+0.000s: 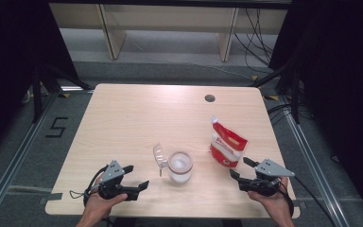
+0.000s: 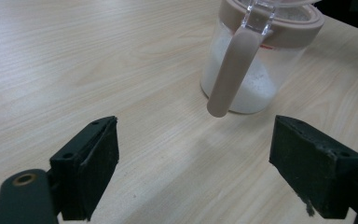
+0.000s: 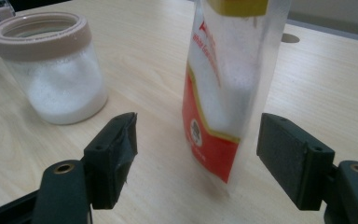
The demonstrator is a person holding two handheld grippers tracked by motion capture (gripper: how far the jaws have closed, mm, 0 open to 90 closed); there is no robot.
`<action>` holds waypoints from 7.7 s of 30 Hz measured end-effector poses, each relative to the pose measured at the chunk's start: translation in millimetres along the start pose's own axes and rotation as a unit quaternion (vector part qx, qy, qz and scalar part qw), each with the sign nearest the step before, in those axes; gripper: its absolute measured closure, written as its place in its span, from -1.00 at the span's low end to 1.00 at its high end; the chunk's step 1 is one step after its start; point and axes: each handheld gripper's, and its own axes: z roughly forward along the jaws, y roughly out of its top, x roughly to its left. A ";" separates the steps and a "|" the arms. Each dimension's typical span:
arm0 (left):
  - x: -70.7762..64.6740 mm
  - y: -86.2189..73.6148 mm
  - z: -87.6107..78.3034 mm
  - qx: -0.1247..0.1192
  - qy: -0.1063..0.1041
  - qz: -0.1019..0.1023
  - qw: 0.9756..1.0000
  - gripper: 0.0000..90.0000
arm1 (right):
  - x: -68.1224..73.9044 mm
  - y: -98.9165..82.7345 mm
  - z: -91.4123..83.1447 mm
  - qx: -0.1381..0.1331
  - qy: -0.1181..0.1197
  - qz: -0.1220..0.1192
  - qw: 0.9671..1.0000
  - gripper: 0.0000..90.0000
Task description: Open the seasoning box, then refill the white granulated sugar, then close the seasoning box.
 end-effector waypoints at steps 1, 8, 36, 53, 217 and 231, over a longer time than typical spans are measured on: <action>-0.6 0.0 -0.3 0.001 0.001 -0.004 1.000 -0.66 | 0.5 -0.7 -0.4 0.003 0.003 0.004 1.000 -0.36; -1.2 2.6 -2.4 -0.003 0.001 -0.014 1.000 -0.66 | 7.3 -5.9 -1.9 0.029 0.007 0.013 0.999 -0.38; -16.2 28.0 -1.5 -0.005 -0.019 -0.034 0.999 -0.62 | 15.7 -15.2 -7.2 0.037 0.022 0.008 0.999 -0.40; -24.7 44.4 3.9 -0.014 -0.032 -0.037 0.999 -0.43 | 12.2 -15.4 -7.3 0.042 0.020 0.004 0.999 -0.41; -26.7 -13.0 -2.4 0.049 -0.025 0.045 0.997 -0.59 | 23.9 -12.7 1.1 0.049 0.036 -0.015 0.998 -0.62; -25.8 -13.9 -1.7 0.051 -0.019 0.039 0.998 -0.59 | 23.9 -12.9 2.1 0.048 0.036 -0.017 0.998 -0.62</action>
